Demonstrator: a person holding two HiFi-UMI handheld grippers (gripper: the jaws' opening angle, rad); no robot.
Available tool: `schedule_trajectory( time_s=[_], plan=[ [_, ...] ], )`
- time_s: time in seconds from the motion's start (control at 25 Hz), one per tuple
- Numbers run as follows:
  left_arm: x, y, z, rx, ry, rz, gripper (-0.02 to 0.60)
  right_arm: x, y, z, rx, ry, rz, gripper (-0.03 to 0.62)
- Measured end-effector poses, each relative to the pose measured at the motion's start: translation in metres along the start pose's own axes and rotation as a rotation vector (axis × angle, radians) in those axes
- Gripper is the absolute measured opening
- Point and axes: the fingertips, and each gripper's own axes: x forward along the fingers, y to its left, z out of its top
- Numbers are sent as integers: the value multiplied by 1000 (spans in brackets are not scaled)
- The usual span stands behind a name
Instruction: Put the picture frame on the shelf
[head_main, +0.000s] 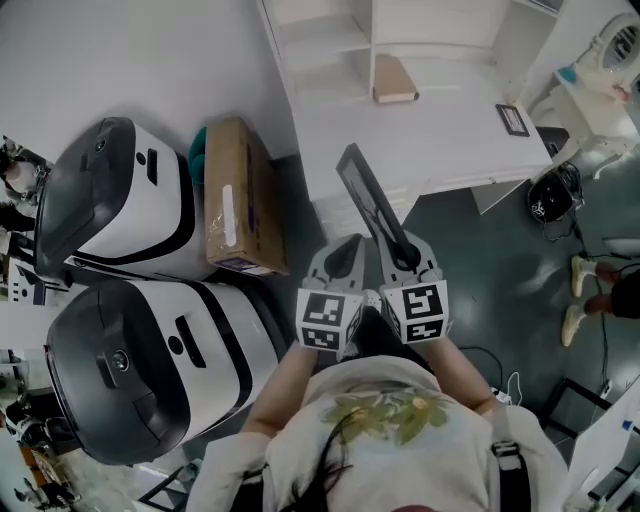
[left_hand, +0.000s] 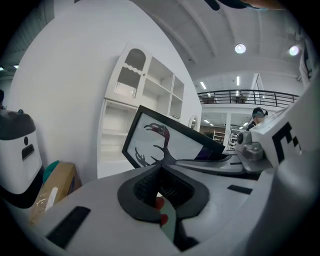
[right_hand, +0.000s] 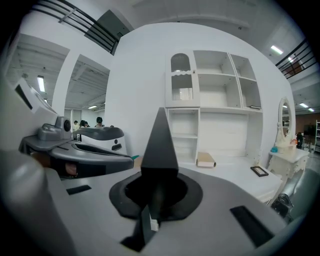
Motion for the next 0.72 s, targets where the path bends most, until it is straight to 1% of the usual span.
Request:
schedule_trajectory(
  time_s=[0.2,0.44,0.72],
  plan=[
    [35,11,7,2,6,7,23,29,-24,3,4,8,15,35],
    [72,18,24,6,-5,25,23,55,-51,12,-14,-4,38,35],
    [93,26,37,8,-22,72,23,76,-73,21,-20,-22,71,35]
  ],
)
